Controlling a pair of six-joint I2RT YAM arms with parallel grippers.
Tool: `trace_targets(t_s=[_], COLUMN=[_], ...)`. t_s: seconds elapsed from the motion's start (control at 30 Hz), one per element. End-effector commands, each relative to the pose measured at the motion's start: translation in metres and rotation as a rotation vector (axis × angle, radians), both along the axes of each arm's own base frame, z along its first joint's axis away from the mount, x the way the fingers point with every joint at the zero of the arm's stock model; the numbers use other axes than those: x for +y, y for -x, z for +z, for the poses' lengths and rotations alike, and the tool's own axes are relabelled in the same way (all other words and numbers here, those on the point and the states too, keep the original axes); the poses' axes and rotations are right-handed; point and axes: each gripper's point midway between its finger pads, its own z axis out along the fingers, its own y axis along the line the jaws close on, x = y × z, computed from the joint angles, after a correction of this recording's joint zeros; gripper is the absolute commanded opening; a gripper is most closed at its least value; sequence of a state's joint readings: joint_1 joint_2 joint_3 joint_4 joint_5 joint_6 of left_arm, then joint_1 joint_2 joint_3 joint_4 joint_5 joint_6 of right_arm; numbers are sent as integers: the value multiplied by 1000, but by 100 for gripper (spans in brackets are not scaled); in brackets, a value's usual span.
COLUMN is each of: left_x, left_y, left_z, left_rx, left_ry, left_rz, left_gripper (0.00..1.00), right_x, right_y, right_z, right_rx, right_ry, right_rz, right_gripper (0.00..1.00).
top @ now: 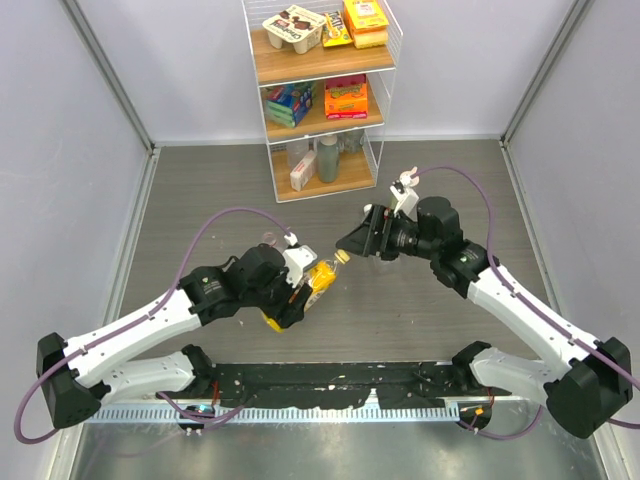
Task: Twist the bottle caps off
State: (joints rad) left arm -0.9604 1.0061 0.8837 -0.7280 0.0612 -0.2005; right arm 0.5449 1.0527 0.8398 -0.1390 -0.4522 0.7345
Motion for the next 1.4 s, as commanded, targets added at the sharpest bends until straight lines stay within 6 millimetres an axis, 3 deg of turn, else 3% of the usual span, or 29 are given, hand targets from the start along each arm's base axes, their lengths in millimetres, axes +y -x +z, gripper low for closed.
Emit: trace_targets(t_s=[0.0, 0.27, 0.43, 0.53, 0.63, 0.73, 0.87, 1.07, 1.37], left_x=[-1, 0, -1, -1, -1, -1, -1, -2, -16], left_y=[-5, -5, -6, -6, -6, -5, -5, -5, 6], left_z=[5, 4, 4, 3, 2, 2, 3, 8, 38], left_rx=[-23, -22, -24, -18, -14, -14, -18, -23, -33], left_ry=[-2, -3, -5, -11, -17, -15, -10, 7, 154], left_rz=[11, 13, 13, 12, 12, 11, 11, 11, -49], left_gripper=[0, 0, 0, 0, 0, 0, 0, 0, 0], right_x=[6, 16, 21, 23, 23, 23, 23, 23, 23], right_y=[0, 1, 4, 5, 6, 7, 8, 9, 20], right_z=[-2, -9, -13, -9, -9, -4, 6, 23, 55], right_rx=[51, 98, 133, 117, 115, 98, 55, -38, -214], right_ry=[-40, -89, -94, -112, -109, -117, -129, -126, -175], right_rz=[17, 56, 89, 104, 112, 117, 132, 171, 245], right_gripper=[85, 75, 63, 49, 42, 19, 2, 2, 1])
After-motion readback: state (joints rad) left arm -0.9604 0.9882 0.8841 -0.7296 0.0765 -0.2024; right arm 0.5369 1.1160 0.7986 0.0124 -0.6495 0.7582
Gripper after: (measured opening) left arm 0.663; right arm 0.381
